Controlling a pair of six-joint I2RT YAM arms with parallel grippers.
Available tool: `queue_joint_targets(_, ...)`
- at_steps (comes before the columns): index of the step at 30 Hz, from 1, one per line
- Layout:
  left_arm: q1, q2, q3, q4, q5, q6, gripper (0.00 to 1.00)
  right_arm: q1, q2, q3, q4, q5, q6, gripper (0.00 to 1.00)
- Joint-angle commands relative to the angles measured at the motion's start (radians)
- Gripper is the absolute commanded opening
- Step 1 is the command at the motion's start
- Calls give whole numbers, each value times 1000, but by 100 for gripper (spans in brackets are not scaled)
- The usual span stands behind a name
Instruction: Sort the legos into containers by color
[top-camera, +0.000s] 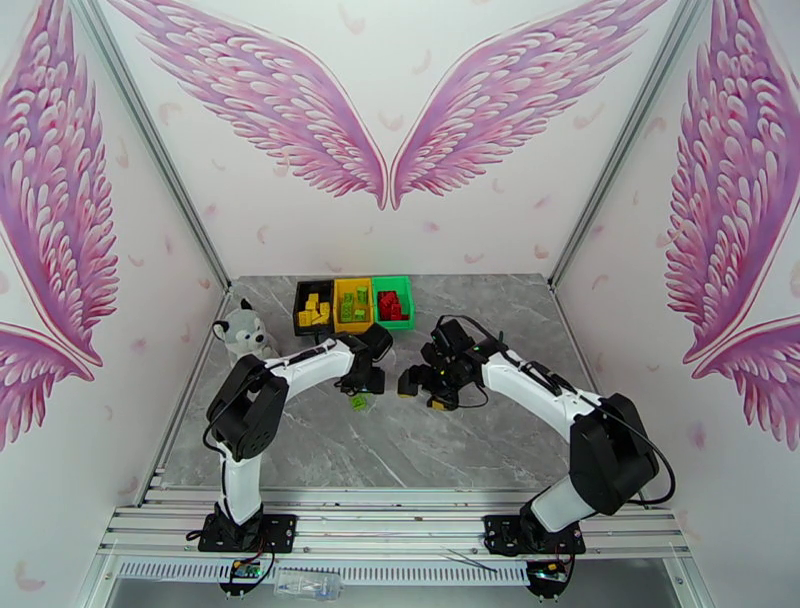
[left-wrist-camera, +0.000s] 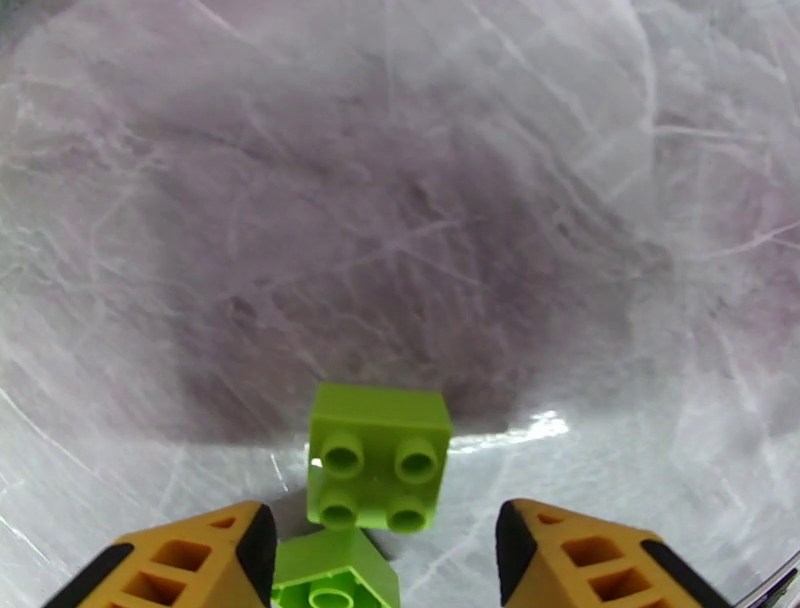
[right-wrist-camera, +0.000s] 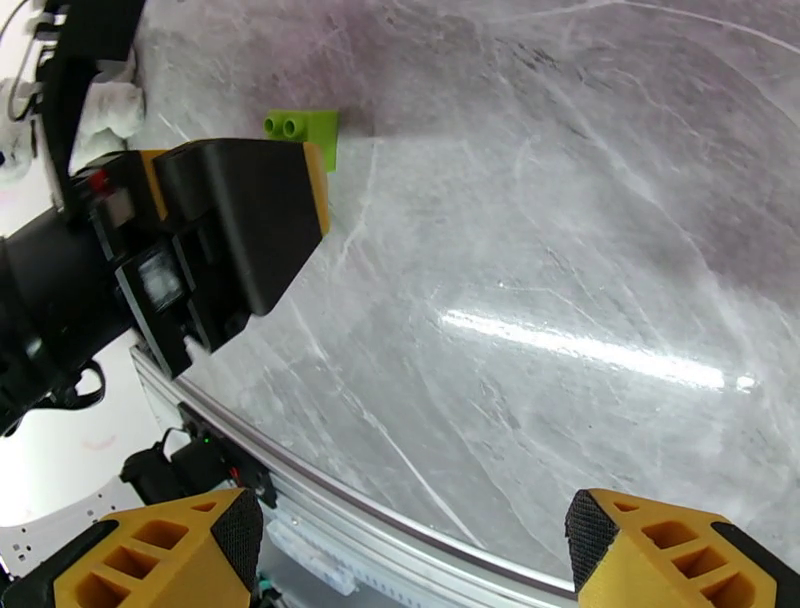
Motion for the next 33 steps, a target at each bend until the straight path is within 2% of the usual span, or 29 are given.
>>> queue_joint_targets(1,-2,47,27,-13,-5,20,57,4,-30,-7,-21,22,-20,85)
queue_joint_targets(9,5,92,93,-41,-6,34,49,2,-13,13,-30,17,-33,82)
queue_joint_targets(20,29,70,135,-80,7,36,30,1,74,100,-22,-15,-51,77)
queue_joint_targets(22,57,52,145,-67,39,30,29,1,97,129,-13,-37,-53,78)
queue_joint_targets(30,218,-27,148,179,338,-79,29,0,262,310,71,-176,-9,77)
queue_joint_targets(33,276,-22,179,223,385,-123,30,1,339,404,98,-215,21,77)
